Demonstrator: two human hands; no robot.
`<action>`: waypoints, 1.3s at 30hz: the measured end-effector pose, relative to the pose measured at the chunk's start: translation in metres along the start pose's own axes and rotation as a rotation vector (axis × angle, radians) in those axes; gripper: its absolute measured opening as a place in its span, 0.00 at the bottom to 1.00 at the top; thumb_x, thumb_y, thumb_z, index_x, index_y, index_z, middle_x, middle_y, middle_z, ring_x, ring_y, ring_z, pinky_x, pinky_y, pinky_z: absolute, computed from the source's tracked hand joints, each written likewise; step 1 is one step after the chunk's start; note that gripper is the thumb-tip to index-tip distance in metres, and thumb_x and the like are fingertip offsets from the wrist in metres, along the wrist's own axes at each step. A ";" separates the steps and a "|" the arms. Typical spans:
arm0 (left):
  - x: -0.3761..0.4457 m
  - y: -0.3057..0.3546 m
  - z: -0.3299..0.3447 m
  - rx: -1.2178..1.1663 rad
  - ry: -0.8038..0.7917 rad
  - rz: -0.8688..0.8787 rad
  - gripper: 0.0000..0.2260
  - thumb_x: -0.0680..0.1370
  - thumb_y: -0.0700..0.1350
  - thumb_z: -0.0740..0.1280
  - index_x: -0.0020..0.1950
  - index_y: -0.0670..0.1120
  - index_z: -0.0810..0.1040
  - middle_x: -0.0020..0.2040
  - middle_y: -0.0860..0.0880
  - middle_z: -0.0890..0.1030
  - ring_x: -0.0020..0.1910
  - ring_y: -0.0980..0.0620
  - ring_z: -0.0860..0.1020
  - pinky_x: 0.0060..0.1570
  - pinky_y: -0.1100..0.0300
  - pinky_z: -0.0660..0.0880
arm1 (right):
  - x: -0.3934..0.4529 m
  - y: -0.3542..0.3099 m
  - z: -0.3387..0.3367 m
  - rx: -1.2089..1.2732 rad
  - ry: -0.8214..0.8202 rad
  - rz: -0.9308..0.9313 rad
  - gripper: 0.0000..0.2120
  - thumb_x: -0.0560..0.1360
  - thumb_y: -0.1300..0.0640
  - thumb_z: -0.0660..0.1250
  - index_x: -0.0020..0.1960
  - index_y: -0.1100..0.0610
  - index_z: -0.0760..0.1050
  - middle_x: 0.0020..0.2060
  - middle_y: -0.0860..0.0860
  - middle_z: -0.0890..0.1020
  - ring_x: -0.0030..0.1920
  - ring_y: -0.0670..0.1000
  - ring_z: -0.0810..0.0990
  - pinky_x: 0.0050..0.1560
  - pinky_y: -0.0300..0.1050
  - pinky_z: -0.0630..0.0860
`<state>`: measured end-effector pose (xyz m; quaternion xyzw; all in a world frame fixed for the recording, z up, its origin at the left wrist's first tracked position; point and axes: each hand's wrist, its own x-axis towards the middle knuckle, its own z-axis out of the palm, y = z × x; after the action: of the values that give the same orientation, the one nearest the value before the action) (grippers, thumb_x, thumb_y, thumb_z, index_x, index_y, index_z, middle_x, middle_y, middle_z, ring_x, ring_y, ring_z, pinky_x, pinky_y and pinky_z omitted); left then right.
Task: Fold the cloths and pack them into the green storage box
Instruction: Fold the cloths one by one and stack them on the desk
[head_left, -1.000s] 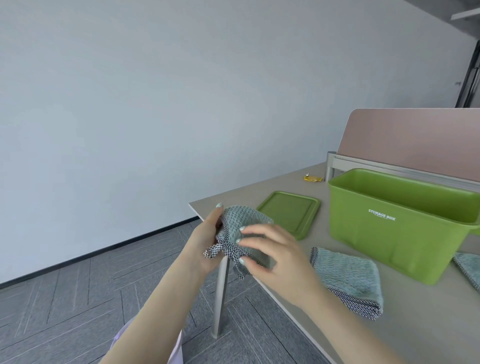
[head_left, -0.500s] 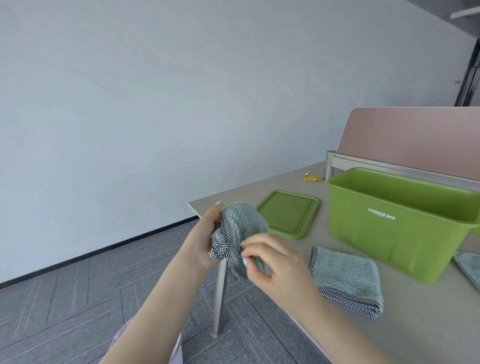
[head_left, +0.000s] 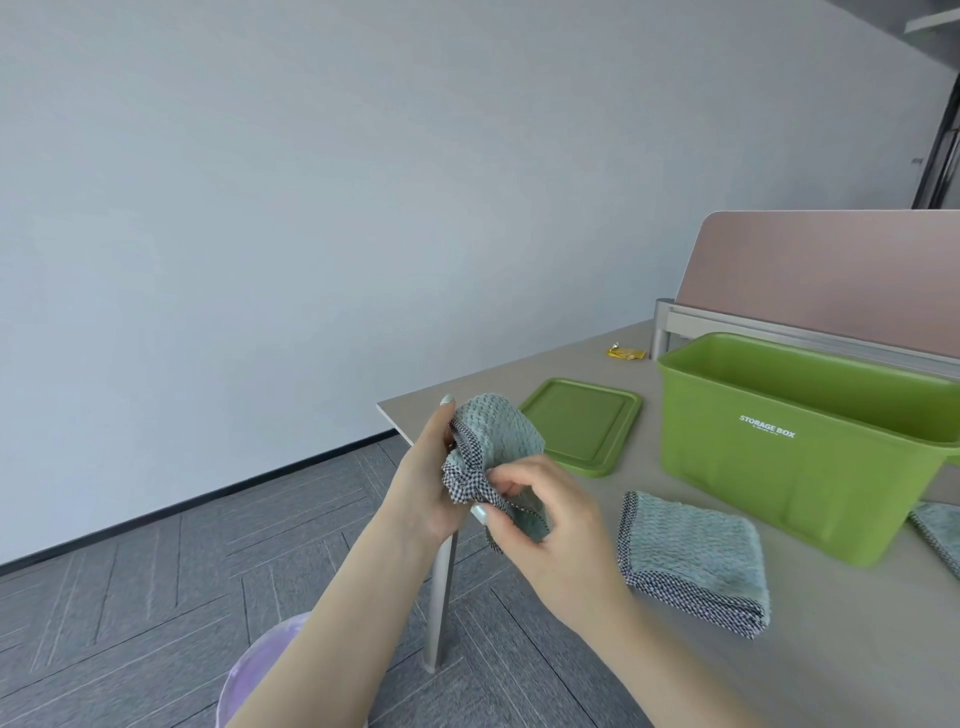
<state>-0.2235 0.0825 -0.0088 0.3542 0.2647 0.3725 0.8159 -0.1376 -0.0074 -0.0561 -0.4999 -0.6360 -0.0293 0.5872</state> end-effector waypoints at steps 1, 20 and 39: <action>0.001 0.001 -0.002 0.024 0.008 0.023 0.22 0.79 0.55 0.58 0.46 0.37 0.80 0.40 0.40 0.84 0.40 0.45 0.84 0.38 0.55 0.80 | 0.001 0.000 -0.001 0.077 -0.038 0.060 0.05 0.70 0.55 0.68 0.46 0.49 0.77 0.40 0.41 0.78 0.44 0.42 0.77 0.48 0.34 0.71; -0.008 0.010 -0.023 1.021 -0.008 0.321 0.19 0.77 0.31 0.57 0.34 0.49 0.78 0.26 0.58 0.75 0.30 0.57 0.73 0.35 0.62 0.69 | 0.041 0.015 -0.029 0.132 -0.094 0.458 0.11 0.71 0.63 0.69 0.34 0.51 0.71 0.30 0.45 0.72 0.26 0.38 0.68 0.30 0.30 0.64; -0.007 0.008 -0.011 0.811 -0.061 0.453 0.17 0.76 0.29 0.55 0.54 0.46 0.75 0.36 0.47 0.82 0.30 0.54 0.80 0.29 0.61 0.77 | 0.024 0.015 -0.010 -0.087 -0.091 0.009 0.05 0.69 0.54 0.63 0.44 0.46 0.73 0.39 0.32 0.73 0.43 0.37 0.74 0.45 0.31 0.70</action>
<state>-0.2389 0.0849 -0.0078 0.7044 0.2809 0.3971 0.5169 -0.1159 0.0086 -0.0422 -0.5284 -0.6579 -0.0315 0.5357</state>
